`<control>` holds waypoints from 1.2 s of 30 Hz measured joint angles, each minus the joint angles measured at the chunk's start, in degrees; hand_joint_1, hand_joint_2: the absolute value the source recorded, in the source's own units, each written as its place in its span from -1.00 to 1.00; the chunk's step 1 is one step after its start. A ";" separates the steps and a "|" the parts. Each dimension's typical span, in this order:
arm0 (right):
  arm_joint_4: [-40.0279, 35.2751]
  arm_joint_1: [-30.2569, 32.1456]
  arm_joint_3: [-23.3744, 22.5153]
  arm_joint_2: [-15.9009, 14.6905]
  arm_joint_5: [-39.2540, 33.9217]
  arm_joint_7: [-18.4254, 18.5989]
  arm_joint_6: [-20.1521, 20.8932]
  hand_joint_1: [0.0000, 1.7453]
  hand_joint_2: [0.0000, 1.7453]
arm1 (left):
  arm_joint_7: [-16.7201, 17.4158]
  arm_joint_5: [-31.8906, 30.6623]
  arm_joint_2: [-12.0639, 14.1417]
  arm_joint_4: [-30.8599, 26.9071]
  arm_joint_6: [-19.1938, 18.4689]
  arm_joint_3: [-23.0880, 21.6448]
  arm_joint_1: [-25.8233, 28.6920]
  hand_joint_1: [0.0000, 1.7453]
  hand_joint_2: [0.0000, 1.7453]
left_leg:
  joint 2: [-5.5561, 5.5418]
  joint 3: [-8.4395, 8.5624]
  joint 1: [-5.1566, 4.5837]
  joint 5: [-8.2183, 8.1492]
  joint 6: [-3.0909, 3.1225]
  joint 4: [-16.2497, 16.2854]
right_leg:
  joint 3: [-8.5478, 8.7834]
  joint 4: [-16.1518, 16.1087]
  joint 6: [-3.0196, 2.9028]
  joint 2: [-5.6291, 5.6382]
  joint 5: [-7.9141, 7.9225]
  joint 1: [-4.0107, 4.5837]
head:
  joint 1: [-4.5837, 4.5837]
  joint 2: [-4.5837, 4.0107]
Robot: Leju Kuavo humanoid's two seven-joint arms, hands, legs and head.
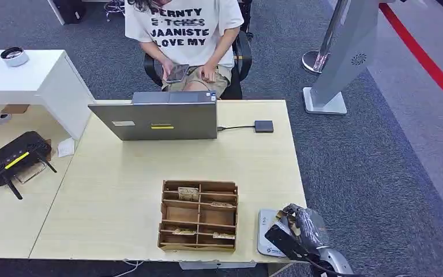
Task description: Pass the card to the sensor for recognition and then transmit it.
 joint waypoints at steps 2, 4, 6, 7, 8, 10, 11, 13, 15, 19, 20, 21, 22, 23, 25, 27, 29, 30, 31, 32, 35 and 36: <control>-0.18 0.02 0.04 0.00 0.72 -0.22 -0.39 1.00 1.00 | -0.02 0.00 0.00 0.00 0.11 0.00 0.00 -1.00 -1.00 | 0.00 0.00 0.00 0.00 0.00 0.00 | 0.00 0.00 0.00 0.00 0.00 0.00 | 0.00 0.00; -0.71 0.03 0.13 0.00 1.89 -0.57 -1.22 1.00 1.00 | -0.09 0.02 0.00 0.00 0.17 0.00 0.00 -1.00 -1.00 | 0.00 -0.01 0.00 0.00 0.00 0.00 | 0.00 0.00 0.00 0.00 0.00 0.00 | 0.00 0.00; -1.90 0.15 0.18 0.00 3.49 -1.13 -2.83 1.00 1.00 | -0.26 0.13 0.00 0.00 0.42 0.02 0.01 -1.00 -1.00 | 0.00 -0.01 0.00 0.00 0.00 0.00 | -0.01 0.00 0.00 0.00 0.00 0.00 | 0.00 0.00; -2.78 0.20 0.26 0.00 4.37 -1.33 -3.92 1.00 1.00 | -0.33 0.24 -0.02 0.00 0.48 0.00 0.00 -1.00 -1.00 | 0.00 0.00 0.00 0.00 0.00 0.00 | -0.01 0.00 0.00 0.00 0.00 0.00 | 0.00 0.00; -3.80 0.34 0.31 0.02 5.39 -2.01 -5.43 1.00 1.00 | -0.35 0.41 -0.02 0.00 0.61 0.02 0.00 -1.00 -1.00 | 0.00 0.00 0.00 0.00 0.00 0.00 | -0.01 0.00 0.00 0.00 0.00 0.00 | 0.00 0.00; -6.10 0.84 0.39 0.15 7.00 -3.43 -9.01 1.00 1.00 | -0.46 0.59 -0.07 0.00 0.94 0.09 0.02 -1.00 -1.00 | -0.01 -0.02 0.01 0.00 0.00 0.00 | -0.02 0.00 0.00 -0.01 0.00 0.00 | 0.00 0.00; -7.50 1.17 0.42 0.46 7.52 -4.46 -11.27 1.00 1.00 | -0.48 0.72 -0.18 0.00 0.96 0.15 0.01 -1.00 -1.00 | -0.01 -0.02 0.00 0.00 0.00 0.00 | -0.03 0.00 -0.01 -0.01 -0.01 0.00 | 0.00 0.00; -11.09 2.06 0.31 1.62 8.31 -7.94 -16.84 1.00 1.00 | -0.63 0.79 -0.26 0.00 1.18 0.35 0.01 -1.00 -1.00 | -0.01 -0.03 0.01 0.00 0.00 0.00 | -0.05 0.00 -0.02 -0.01 -0.01 0.01 | 0.00 0.00; -15.07 3.12 -0.50 3.37 9.25 -11.85 -19.21 1.00 1.00 | -0.74 0.76 -0.39 0.00 1.55 0.42 0.01 -1.00 -1.00 | 0.00 -0.03 0.02 0.00 0.00 -0.01 | -0.06 0.00 -0.03 0.00 -0.02 0.02 | -0.02 0.00; -20.98 4.94 -2.40 6.99 9.35 -17.53 -19.47 1.00 1.00 | -0.92 0.37 -0.68 0.00 1.79 0.42 0.02 -1.00 -1.00 | 0.00 -0.04 0.03 0.00 -0.01 -0.03 | -0.06 0.00 -0.04 0.00 -0.04 0.03 | 0.02 0.00; -21.80 5.19 -2.84 7.70 9.20 -18.16 -19.47 1.00 1.00 | -0.92 0.35 -0.70 0.00 1.79 0.42 0.01 -1.00 -1.00 | 0.01 -0.03 0.03 0.00 0.00 -0.03 | -0.06 0.00 -0.04 0.01 -0.04 0.02 | -0.02 0.00; -22.58 5.60 -3.26 8.33 9.14 -18.41 -19.47 1.00 1.00 | -0.92 0.35 -0.74 0.00 1.79 0.42 -0.01 -1.00 -1.00 | 0.01 -0.03 0.05 0.00 0.00 -0.03 | -0.05 0.00 -0.04 0.00 -0.04 0.01 | 0.00 0.00; -23.67 5.98 -3.78 9.12 9.05 -18.82 -19.47 1.00 1.00 | -0.96 0.35 -0.77 0.00 1.81 0.42 -0.01 -1.00 -1.00 | 0.00 -0.04 0.05 0.00 0.00 -0.03 | -0.05 0.00 -0.04 -0.01 -0.04 0.01 | 0.02 0.00; -24.37 6.20 -4.26 9.66 9.00 -19.82 -19.47 1.00 1.00 | -0.96 0.28 -0.79 0.00 1.95 0.42 0.00 -1.00 -1.00 | 0.01 -0.04 0.05 0.00 0.00 -0.03 | -0.05 0.00 -0.04 0.00 -0.03 0.01 | 0.02 0.00; -25.12 6.46 -5.12 10.80 9.03 -21.75 -19.47 1.00 1.00 | -0.96 0.00 -0.79 0.00 1.95 0.42 -0.01 -1.00 -1.00 | 0.02 -0.04 0.05 0.00 0.00 -0.03 | -0.04 0.00 -0.04 0.02 -0.03 -0.01 | 0.00 0.00; -25.70 6.35 -5.55 12.22 9.62 -23.26 -19.47 1.00 1.00 | -0.96 -0.44 -0.79 0.00 1.77 0.42 -0.02 -1.00 -1.00 | 0.02 -0.04 0.04 0.00 0.00 -0.03 | -0.03 0.00 -0.04 0.02 -0.03 -0.01 | 0.00 0.00; -25.64 5.74 -5.51 13.01 11.61 -23.54 -19.45 1.00 1.00 | -0.96 -1.12 -0.81 0.00 1.60 0.42 -0.03 -1.00 -1.00 | 0.02 -0.05 0.04 0.00 0.00 -0.03 | -0.03 0.00 -0.04 0.02 -0.03 0.00 | 0.00 0.00; -25.31 4.89 -5.18 13.25 13.54 -23.61 -19.45 1.00 1.00 | -0.96 -1.58 -0.81 0.00 1.51 0.37 -0.05 -1.00 -1.00 | 0.05 -0.05 0.04 0.00 0.00 -0.03 | -0.03 0.01 -0.04 0.05 -0.03 0.00 | 0.00 0.00; -24.66 3.85 -4.60 13.29 15.87 -23.63 -19.45 1.00 1.00 | -0.96 -2.16 -0.81 0.00 1.36 0.26 -0.08 -1.00 -1.00 | 0.09 -0.03 0.04 0.00 0.00 -0.03 | -0.03 0.01 -0.04 0.09 -0.02 0.00 | 0.00 0.00; -23.92 2.71 -4.07 13.38 18.21 -23.65 -19.43 1.00 1.00 | -0.90 -2.71 -0.79 0.00 1.05 0.11 -0.12 -1.00 -1.00 | 0.10 -0.03 0.04 0.00 -0.01 -0.03 | -0.03 0.01 -0.04 0.10 -0.02 0.00 | 0.00 0.00; -21.31 -1.21 -2.60 13.77 25.06 -24.20 -19.45 1.00 1.00 | -0.55 -4.39 -0.79 0.00 0.40 -0.59 -0.29 -1.00 -1.00 | 0.09 -0.02 0.04 0.03 -0.03 -0.03 | -0.02 0.02 -0.06 0.08 0.01 0.02 | 0.00 0.00; -20.29 -2.50 -2.21 13.97 27.24 -24.59 -19.43 1.00 1.00 | -0.48 -4.91 -0.76 0.00 0.22 -0.79 -0.38 -1.00 -1.00 | 0.09 -0.01 0.04 0.04 -0.04 -0.03 | -0.02 0.02 -0.07 0.08 0.01 0.02 | 0.00 0.00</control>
